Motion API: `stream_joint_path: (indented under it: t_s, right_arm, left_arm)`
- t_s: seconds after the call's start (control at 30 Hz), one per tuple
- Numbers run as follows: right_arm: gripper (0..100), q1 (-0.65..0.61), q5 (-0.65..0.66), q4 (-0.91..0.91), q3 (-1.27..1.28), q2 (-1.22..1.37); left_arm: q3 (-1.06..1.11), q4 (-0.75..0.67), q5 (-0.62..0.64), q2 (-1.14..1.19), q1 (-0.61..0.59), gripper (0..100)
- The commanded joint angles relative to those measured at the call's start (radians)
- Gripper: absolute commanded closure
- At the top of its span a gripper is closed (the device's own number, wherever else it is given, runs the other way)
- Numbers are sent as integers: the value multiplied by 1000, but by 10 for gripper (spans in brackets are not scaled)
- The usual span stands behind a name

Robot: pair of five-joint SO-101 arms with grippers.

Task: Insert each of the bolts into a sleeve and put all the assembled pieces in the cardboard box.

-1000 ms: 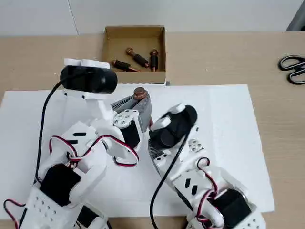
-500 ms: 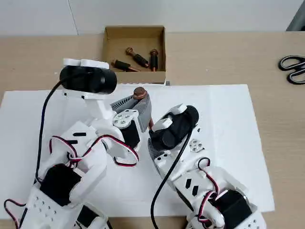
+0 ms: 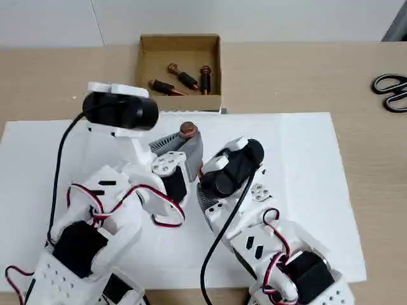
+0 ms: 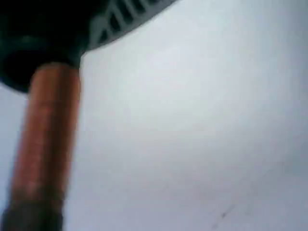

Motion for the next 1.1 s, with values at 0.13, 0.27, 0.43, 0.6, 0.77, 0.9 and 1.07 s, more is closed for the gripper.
stream_joint_path:
  t_s: [0.13,0.27,0.43,0.6,0.77,0.9,1.07]
  right_arm:
    - [995,7,12,-38,-58,-2]
    - [995,7,12,-35,-58,-4]
    - [995,5,12,-33,-58,-7]
    - [995,5,12,-31,-60,-12]
    - [995,5,14,-31,-60,-13]
    - [995,5,38,-31,-60,-13]
    - [995,5,48,-31,-60,-13]
  left_arm:
    - [19,3,23,-2,32,995]
    - [19,5,21,-2,28,995]
    - [15,2,-18,3,26,995]
    - [12,2,-71,-2,25,995]
    - [12,0,-72,2,25,995]
    - [12,-46,-74,5,-5,995]
    - [12,-75,-127,5,-71,995]
